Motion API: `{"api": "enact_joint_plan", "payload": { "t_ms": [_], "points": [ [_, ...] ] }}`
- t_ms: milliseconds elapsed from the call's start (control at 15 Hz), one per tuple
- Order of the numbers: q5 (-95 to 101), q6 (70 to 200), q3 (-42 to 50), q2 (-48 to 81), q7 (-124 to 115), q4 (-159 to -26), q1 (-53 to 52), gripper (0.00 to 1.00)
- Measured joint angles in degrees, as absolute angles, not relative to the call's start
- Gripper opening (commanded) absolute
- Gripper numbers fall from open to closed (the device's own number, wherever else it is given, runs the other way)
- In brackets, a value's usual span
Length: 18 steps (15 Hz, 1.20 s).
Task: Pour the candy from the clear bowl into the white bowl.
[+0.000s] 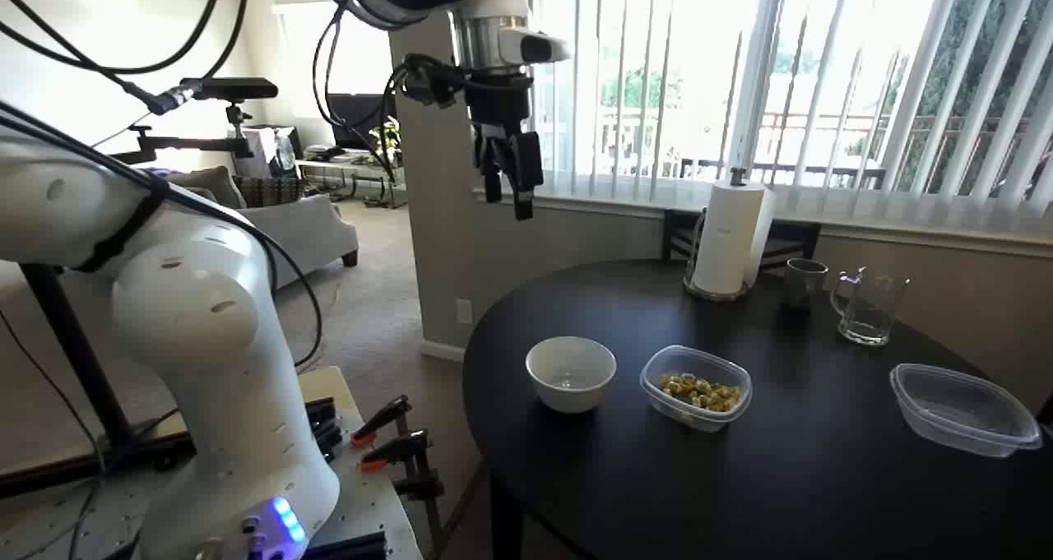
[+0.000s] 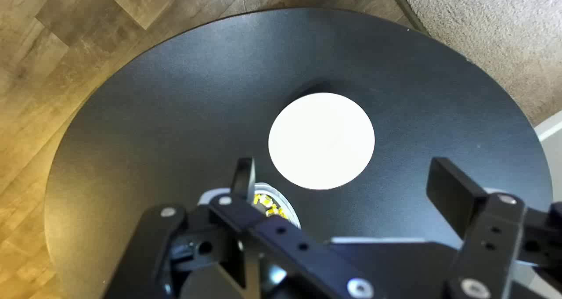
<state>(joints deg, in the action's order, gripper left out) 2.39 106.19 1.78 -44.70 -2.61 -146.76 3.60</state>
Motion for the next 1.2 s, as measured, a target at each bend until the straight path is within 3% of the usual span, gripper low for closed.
{"api": "enact_joint_plan", "payload": {
  "t_ms": [933,1200],
  "points": [
    [2.5,107.6,1.5,-44.2,-2.6,-146.1,3.5,1.0],
    [8.1,116.0,-1.3,-35.1,-2.7,-140.2,3.5,1.0]
  ]
}}
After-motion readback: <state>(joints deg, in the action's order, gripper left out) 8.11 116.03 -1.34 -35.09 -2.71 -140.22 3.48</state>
